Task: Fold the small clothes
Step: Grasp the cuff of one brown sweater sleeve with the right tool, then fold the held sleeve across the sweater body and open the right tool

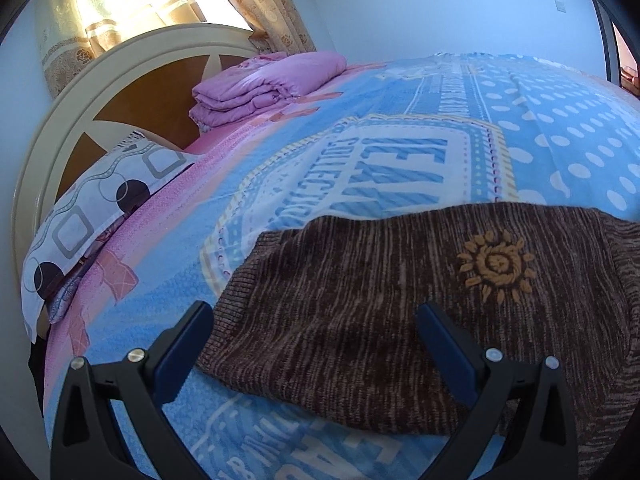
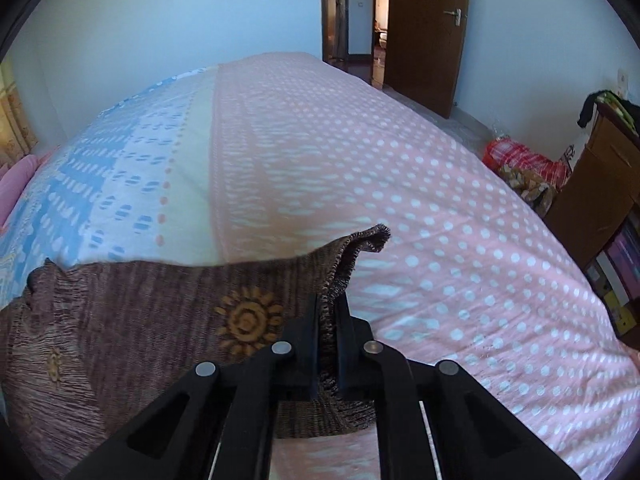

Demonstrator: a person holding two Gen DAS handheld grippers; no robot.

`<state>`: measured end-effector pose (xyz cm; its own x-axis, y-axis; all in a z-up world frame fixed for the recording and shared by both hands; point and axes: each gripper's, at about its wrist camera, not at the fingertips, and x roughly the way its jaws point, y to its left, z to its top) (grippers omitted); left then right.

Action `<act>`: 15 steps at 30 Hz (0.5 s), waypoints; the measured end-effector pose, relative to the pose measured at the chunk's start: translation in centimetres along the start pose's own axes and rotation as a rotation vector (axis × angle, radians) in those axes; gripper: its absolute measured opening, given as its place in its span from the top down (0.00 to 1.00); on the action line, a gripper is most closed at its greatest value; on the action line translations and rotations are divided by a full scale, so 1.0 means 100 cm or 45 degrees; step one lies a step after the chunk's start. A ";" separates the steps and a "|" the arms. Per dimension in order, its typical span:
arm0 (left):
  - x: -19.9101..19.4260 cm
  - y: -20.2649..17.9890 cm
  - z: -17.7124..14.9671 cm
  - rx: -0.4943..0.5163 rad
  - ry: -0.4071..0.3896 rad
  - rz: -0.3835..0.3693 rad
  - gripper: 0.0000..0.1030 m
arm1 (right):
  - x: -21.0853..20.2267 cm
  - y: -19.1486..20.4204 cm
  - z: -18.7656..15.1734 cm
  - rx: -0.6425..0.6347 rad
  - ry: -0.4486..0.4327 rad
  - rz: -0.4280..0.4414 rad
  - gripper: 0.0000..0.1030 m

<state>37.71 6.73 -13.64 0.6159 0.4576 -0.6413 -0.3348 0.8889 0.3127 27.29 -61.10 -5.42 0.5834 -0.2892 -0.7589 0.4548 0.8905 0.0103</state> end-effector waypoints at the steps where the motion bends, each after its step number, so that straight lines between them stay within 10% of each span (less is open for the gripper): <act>1: -0.001 0.001 0.000 -0.006 -0.005 -0.005 0.00 | -0.005 0.007 0.001 -0.018 -0.008 0.000 0.95; 15: 0.002 0.012 -0.003 -0.084 -0.006 -0.088 0.00 | -0.067 0.103 0.009 -0.223 -0.093 0.146 0.95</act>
<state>37.24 7.92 -13.59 0.6423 0.3957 -0.6564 -0.3375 0.9149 0.2213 28.72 -50.32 0.35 0.6747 -0.2018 -0.7099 0.2626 0.9646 -0.0246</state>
